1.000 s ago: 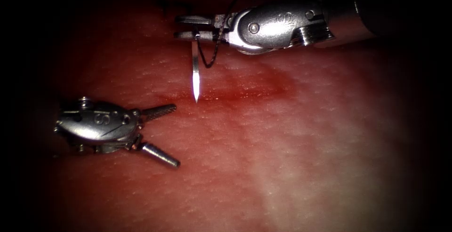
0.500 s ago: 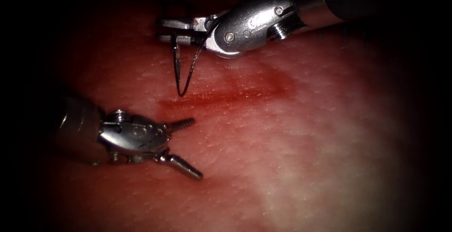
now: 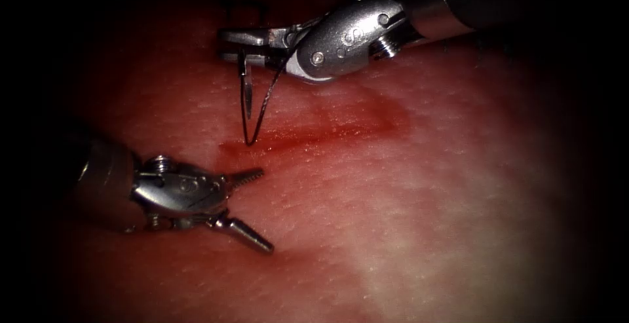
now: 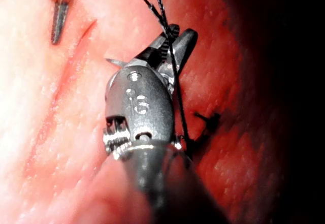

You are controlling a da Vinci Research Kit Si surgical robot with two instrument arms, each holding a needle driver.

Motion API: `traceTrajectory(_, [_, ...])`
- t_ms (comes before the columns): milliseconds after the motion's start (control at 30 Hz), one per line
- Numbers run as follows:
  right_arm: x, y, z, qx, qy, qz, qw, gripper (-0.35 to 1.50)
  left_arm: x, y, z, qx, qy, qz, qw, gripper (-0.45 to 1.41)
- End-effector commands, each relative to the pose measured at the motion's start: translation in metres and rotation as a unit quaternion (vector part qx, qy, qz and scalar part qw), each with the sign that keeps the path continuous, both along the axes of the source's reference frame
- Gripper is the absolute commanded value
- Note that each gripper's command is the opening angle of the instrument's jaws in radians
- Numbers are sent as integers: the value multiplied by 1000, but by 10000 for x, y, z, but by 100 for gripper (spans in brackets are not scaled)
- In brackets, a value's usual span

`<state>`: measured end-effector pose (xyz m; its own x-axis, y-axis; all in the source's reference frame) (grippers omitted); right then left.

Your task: Wound Closure

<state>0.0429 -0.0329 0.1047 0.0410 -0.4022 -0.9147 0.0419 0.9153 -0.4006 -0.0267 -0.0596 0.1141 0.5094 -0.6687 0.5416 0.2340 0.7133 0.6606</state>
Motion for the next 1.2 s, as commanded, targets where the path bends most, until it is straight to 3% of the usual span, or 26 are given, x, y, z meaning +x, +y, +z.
traceTrajectory(33, [5,1,9,-5,-1,1,1000,-35,-4,-10,4,2,-1,0,1000,87])
traceTrajectory(733, [1,-1,17,-50,-5,3,999,-35,-4,-7,1,3,-1,1,1000,89])
traceTrajectory(933, [5,-20,19,-56,4,-9,998,-35,-3,0,-3,7,-4,2,1000,91])
traceTrajectory(1033, [4,-48,27,-66,11,-26,997,-35,-1,4,-6,7,-4,-1,1000,91])
traceTrajectory(1200, [-2,-71,34,-75,19,-36,996,-35,0,4,-6,7,-4,-1,1000,91])
